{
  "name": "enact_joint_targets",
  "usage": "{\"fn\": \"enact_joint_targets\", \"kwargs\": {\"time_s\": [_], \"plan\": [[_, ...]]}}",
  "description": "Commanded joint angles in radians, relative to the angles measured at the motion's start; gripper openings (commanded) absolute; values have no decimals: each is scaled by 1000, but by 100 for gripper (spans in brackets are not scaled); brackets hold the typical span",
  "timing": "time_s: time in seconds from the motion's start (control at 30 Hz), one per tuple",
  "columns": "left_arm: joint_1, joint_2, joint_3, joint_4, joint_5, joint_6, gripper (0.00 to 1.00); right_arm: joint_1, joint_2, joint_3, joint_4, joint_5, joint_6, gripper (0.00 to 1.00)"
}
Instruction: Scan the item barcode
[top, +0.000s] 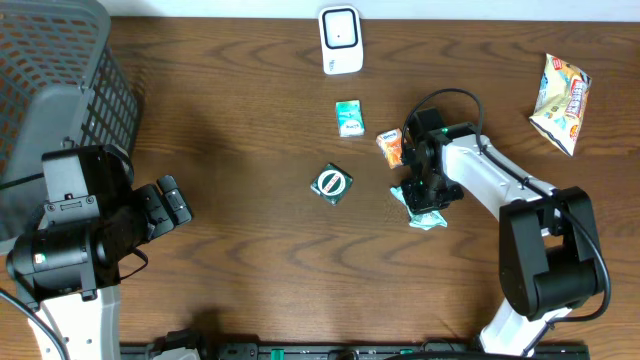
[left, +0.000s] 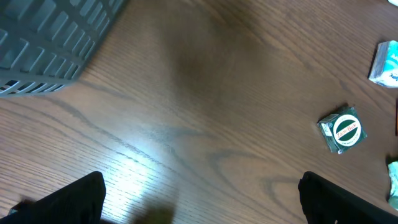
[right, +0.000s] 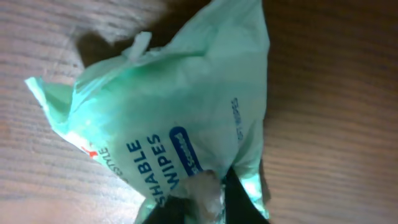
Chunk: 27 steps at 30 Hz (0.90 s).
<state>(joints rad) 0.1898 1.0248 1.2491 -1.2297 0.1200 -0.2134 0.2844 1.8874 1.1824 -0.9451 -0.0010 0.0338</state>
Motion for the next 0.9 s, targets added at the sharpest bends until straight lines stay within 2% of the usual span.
{"fn": "enact_joint_targets", "kwargs": {"time_s": [0.0, 0.23, 0.47, 0.87], "plan": [[5, 0, -2, 0, -16, -10, 98, 5, 17, -14, 21, -11, -4, 1], [5, 0, -2, 0, -16, -10, 97, 5, 5, 12, 11, -155, 7, 1], [5, 0, -2, 0, -16, -10, 98, 5, -78, 119, -25, -159, 18, 1], [5, 0, -2, 0, -16, -10, 97, 35, -114, 288, 152, -155, 21, 1]]}}
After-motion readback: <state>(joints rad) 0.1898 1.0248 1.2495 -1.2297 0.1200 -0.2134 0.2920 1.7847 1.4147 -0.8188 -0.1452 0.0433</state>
